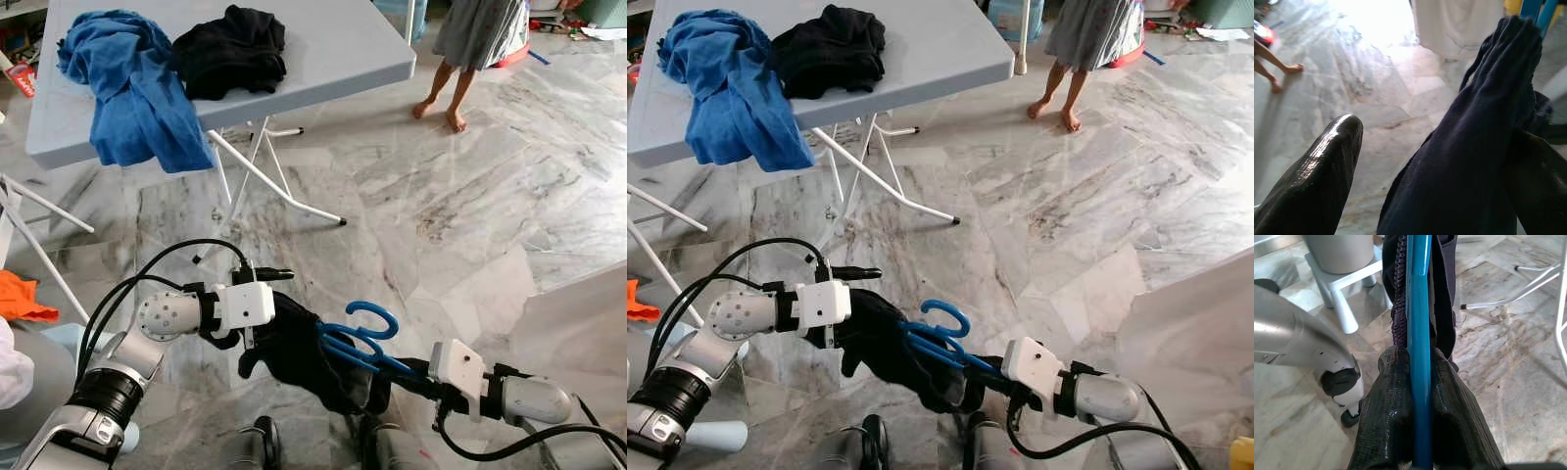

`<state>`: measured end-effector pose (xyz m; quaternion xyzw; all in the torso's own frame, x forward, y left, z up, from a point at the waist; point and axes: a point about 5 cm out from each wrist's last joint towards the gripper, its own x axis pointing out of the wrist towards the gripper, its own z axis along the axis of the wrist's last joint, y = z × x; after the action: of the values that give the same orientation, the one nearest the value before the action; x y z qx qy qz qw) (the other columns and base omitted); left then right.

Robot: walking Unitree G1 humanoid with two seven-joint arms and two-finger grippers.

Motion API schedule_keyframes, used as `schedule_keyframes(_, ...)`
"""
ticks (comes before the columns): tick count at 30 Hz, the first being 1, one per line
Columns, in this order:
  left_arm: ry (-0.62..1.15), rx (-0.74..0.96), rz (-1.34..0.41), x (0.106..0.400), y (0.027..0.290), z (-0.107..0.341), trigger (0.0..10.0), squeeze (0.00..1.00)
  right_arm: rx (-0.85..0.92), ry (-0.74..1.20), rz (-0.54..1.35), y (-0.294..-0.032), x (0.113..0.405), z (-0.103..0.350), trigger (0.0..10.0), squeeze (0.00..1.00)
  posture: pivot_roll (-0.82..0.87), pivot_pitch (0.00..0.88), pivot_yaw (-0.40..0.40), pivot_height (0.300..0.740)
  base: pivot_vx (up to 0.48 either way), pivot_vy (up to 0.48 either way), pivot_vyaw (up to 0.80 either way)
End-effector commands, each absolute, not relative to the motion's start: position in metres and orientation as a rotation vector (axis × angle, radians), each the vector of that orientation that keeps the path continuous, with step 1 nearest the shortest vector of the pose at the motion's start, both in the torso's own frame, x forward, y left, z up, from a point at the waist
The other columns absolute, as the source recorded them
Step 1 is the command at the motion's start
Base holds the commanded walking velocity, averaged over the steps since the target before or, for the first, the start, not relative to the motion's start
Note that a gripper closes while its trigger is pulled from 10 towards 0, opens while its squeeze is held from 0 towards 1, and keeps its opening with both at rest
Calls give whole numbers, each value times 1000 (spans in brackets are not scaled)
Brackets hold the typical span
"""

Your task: Hang hanger

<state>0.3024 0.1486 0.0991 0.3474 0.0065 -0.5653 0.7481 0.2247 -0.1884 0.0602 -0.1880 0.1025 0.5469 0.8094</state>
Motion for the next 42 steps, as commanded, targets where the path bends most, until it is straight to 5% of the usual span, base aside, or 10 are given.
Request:
schedule_keyframes(1, 80, 758, -1262, 299, 155, 91, 10000, 0, -399, 177, 1226, -183, 223, 68, 10000, 0, -113, 259, 65, 740, 0, 0, 0)
schedule_keyframes(2, 106, 748, -1287, 298, 156, 88, 8902, 0, -405, 174, 1233, -184, 224, 70, 10000, 0, -114, 257, 66, 740, 0, 0, 0)
schedule_keyframes(3, 117, 741, -1298, 297, 156, 87, 8902, 0, -408, 172, 1234, -185, 225, 71, 10000, 0, -114, 257, 66, 740, 0, 0, 0)
schedule_keyframes(4, 126, 728, -1304, 296, 156, 86, 5922, 0, -409, 171, 1235, -185, 226, 72, 10000, 0, -114, 257, 66, 740, 0, 0, 0)
schedule_keyframes(5, 139, 716, -1320, 295, 157, 84, 510, 0, -414, 168, 1236, -185, 228, 73, 10000, 0, -114, 256, 66, 740, 0, 0, 0)
schedule_keyframes(6, 145, 712, -1330, 294, 157, 84, 0, 0, -417, 167, 1237, -185, 229, 74, 10000, 0, -114, 256, 66, 740, 0, 0, 0)
schedule_keyframes(42, 204, 576, -1504, 276, 153, 73, 0, 0, -430, 156, 1302, -176, 238, 78, 10000, 0, -113, 257, 64, 740, 0, 0, 0)
